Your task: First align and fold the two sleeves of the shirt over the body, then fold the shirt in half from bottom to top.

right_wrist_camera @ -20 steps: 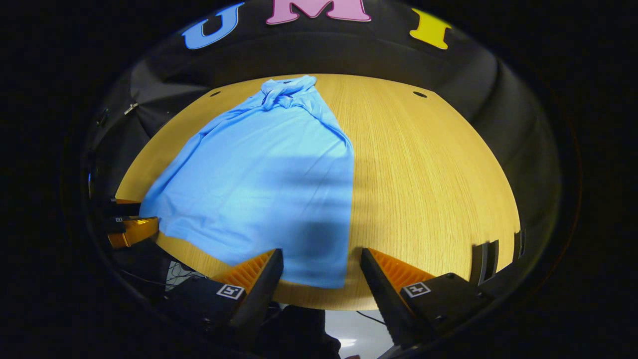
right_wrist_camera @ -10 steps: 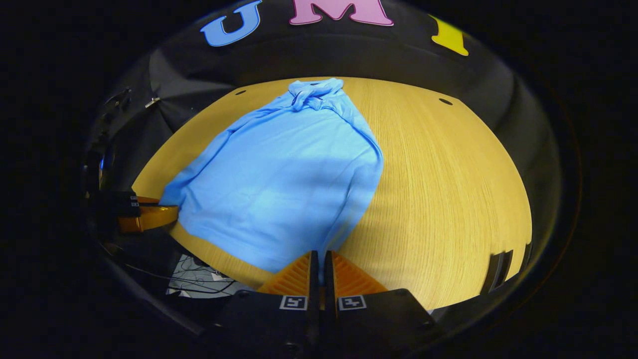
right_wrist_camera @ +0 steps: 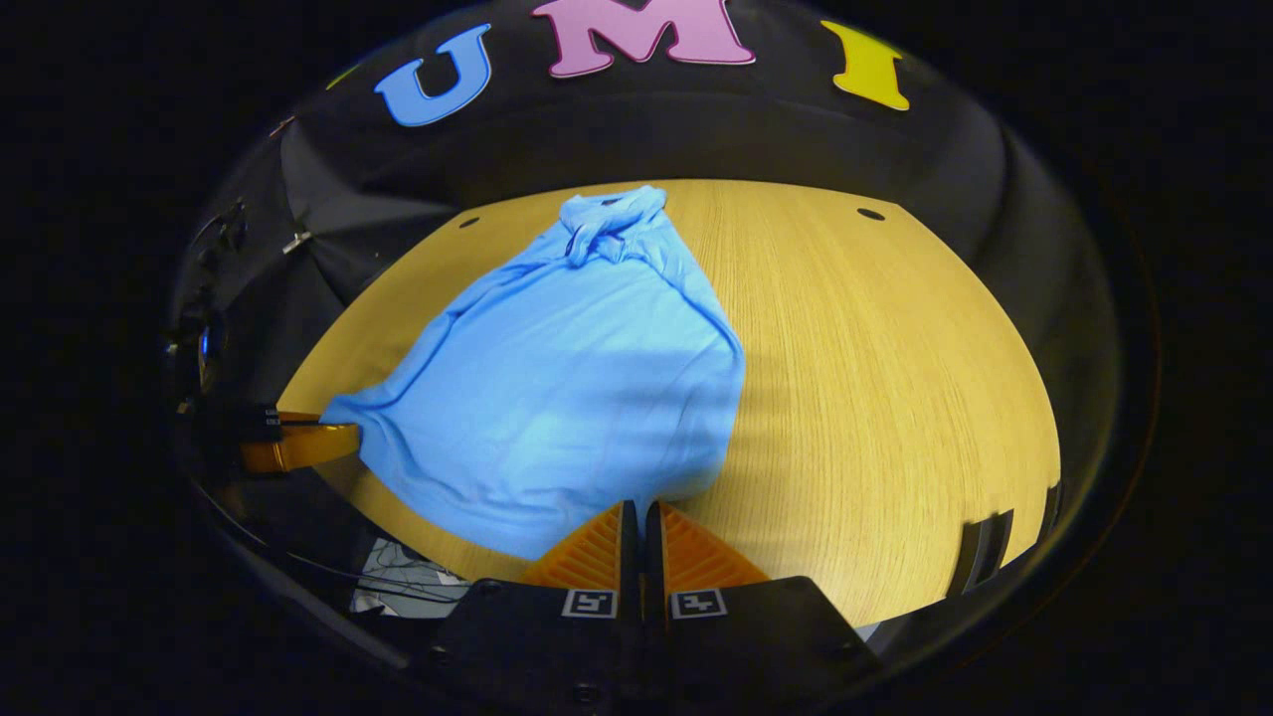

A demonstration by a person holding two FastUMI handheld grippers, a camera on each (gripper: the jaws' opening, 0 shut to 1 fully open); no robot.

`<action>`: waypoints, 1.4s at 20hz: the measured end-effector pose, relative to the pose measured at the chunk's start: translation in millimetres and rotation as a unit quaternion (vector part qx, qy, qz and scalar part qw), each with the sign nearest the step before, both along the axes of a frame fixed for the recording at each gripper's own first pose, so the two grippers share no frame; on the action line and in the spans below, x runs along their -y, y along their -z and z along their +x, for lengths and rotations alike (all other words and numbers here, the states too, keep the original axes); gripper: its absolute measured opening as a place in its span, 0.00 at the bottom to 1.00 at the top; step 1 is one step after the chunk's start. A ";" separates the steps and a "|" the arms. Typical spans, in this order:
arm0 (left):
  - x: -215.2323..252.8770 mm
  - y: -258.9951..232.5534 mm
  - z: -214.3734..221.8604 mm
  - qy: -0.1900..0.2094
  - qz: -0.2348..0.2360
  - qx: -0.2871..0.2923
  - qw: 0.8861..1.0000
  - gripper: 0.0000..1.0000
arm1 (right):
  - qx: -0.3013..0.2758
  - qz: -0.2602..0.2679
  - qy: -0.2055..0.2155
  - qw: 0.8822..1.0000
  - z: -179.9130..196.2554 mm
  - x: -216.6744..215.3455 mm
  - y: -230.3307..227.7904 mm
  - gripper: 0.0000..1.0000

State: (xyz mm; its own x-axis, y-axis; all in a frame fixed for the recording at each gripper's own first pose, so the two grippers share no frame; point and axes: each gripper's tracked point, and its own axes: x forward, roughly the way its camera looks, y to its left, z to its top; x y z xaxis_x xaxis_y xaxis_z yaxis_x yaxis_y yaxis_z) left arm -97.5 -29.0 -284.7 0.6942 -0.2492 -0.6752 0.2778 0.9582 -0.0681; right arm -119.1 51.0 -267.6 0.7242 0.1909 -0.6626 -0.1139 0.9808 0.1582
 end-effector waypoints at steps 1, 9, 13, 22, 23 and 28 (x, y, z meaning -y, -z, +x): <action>1.7 -10.9 7.0 0.000 -0.002 0.012 1.000 0.06 | 0.012 0.007 0.005 1.000 9.5 0.9 -11.4 0.05; 23.7 -117.0 90.0 -0.010 -0.039 0.116 0.992 0.06 | 0.105 0.040 0.026 0.993 97.7 5.2 -91.8 0.05; 29.0 -151.5 143.3 -0.022 -0.050 0.160 0.986 0.01 | 0.140 0.046 0.046 0.988 146.1 17.7 -120.7 0.05; 40.8 -192.6 269.6 -0.065 -0.067 0.223 0.970 0.06 | 0.193 0.040 0.062 0.978 282.8 36.0 -156.9 0.05; 39.9 -193.9 285.0 -0.070 -0.066 0.226 0.969 0.06 | 0.197 0.040 0.063 0.978 297.6 36.9 -158.7 0.05; 34.8 -183.1 361.7 -0.098 -0.056 0.236 0.965 0.06 | 0.205 0.033 0.070 0.976 375.3 40.3 -153.8 0.05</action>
